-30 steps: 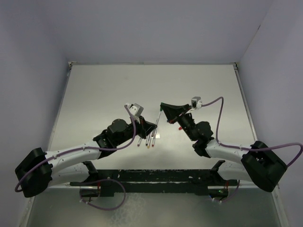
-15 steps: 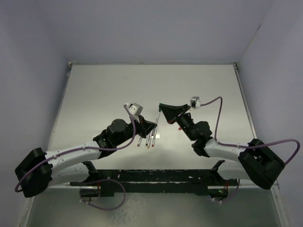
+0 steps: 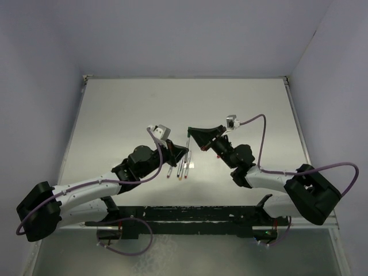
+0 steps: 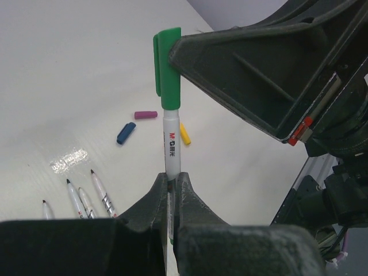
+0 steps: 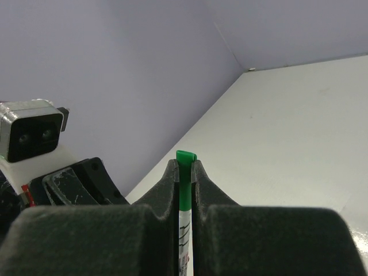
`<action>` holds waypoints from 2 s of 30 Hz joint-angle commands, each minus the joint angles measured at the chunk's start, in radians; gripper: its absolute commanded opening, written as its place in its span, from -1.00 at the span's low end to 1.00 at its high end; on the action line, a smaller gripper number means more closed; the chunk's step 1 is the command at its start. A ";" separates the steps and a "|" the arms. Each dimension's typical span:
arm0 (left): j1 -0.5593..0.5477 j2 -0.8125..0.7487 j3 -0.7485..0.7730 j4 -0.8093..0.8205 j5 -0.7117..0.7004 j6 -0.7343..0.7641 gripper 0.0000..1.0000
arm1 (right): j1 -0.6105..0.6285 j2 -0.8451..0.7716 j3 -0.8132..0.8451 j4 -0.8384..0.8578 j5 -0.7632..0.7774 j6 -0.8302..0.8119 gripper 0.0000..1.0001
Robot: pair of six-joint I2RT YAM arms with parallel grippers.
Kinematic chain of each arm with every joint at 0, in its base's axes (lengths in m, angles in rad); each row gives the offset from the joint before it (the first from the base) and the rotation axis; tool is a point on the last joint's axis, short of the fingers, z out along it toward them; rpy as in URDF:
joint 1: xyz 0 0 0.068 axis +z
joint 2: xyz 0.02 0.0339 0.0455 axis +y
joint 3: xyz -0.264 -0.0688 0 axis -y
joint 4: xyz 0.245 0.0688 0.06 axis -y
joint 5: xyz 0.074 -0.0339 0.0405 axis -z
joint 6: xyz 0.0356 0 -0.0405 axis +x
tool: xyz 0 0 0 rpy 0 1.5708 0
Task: Insert the pens into the pen caps
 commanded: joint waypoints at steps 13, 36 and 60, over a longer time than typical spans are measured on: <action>-0.003 -0.056 0.088 0.121 -0.145 0.095 -1.00 | 0.009 0.042 0.081 -0.204 -0.235 -0.014 -1.00; 0.003 -0.070 0.211 0.202 -0.234 0.270 -1.00 | 0.031 0.119 0.135 -0.482 -0.302 -0.083 -1.00; 0.008 -0.067 0.060 -0.270 -0.309 0.047 -1.00 | 0.032 -0.127 0.298 -0.643 0.059 -0.293 -0.12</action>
